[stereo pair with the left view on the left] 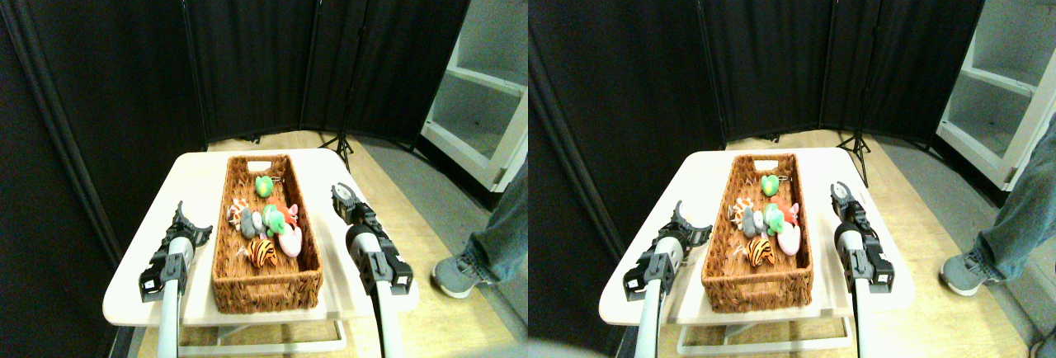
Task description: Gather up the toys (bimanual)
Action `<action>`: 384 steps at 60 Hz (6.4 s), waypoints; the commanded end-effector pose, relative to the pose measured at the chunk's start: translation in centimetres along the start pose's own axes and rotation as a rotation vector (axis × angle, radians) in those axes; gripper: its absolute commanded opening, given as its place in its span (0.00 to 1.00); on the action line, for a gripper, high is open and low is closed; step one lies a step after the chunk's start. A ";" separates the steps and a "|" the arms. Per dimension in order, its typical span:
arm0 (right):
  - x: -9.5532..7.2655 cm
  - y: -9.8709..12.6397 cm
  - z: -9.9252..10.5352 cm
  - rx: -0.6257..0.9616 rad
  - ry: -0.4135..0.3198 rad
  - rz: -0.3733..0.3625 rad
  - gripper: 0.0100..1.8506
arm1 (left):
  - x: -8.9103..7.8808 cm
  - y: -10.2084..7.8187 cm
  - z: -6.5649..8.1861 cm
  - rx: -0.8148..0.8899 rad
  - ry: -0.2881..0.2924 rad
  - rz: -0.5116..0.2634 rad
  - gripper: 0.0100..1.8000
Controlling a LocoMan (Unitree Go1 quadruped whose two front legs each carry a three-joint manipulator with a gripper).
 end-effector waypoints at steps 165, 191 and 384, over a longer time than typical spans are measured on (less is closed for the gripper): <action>-1.8 -0.5 1.0 0.145 -0.087 0.007 0.00 | -0.7 -13.1 -5.4 -0.091 0.165 -0.251 0.36; -0.9 -0.6 0.9 0.130 -0.058 -0.014 0.00 | -1.4 -10.6 -1.6 -0.066 0.090 -0.227 0.32; 1.1 6.8 -10.7 -0.152 0.384 0.095 0.05 | -2.4 -0.9 1.4 -0.088 -0.154 -0.103 0.14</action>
